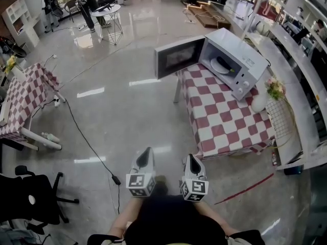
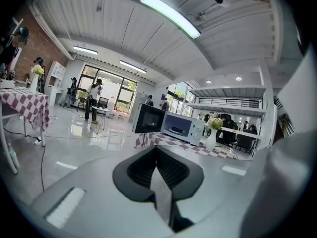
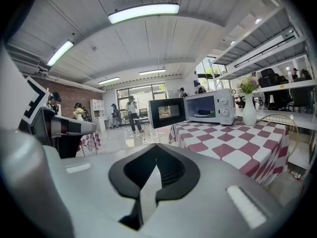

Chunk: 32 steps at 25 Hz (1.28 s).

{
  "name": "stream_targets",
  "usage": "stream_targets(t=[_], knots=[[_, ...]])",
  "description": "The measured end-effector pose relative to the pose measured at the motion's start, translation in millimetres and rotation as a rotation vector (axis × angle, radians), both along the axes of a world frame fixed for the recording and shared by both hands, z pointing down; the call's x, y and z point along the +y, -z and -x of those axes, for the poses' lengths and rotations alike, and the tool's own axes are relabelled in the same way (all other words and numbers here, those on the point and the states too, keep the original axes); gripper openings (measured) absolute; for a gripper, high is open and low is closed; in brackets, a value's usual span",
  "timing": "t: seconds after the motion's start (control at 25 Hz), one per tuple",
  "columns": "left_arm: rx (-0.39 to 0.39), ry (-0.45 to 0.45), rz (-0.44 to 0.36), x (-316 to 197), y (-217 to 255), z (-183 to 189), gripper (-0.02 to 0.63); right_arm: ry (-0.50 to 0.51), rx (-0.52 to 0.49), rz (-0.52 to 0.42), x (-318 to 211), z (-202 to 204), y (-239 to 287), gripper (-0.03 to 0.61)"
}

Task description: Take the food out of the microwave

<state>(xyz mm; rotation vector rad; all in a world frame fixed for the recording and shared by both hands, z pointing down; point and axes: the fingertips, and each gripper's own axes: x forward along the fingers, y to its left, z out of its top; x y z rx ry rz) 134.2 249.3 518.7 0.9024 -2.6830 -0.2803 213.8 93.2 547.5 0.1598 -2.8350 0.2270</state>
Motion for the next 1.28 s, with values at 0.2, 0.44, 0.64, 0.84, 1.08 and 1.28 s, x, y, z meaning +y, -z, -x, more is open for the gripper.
stream_targets(t=[0.2, 0.44, 0.64, 0.84, 1.08, 1.28], knots=[[-0.004, -0.009, 0.003, 2, -2, 18, 0.008, 0.002, -0.005, 0.017, 5, 17, -3, 0.002], [-0.001, -0.023, 0.005, 2, -6, 31, 0.008, -0.01, 0.004, 0.022, 8, 27, -10, 0.002], [0.007, -0.029, 0.007, 6, -11, 34, 0.008, -0.021, 0.006, 0.035, 11, 29, -12, 0.002], [0.02, -0.017, 0.001, 12, -16, 32, 0.008, -0.02, 0.001, 0.029, 12, 28, -9, 0.002], [0.031, 0.004, -0.006, 23, -19, 31, 0.008, -0.023, 0.018, 0.032, 15, 24, -11, 0.002], [0.037, -0.001, -0.005, 20, -21, 27, 0.008, -0.023, 0.005, 0.038, 15, 22, -5, 0.002]])
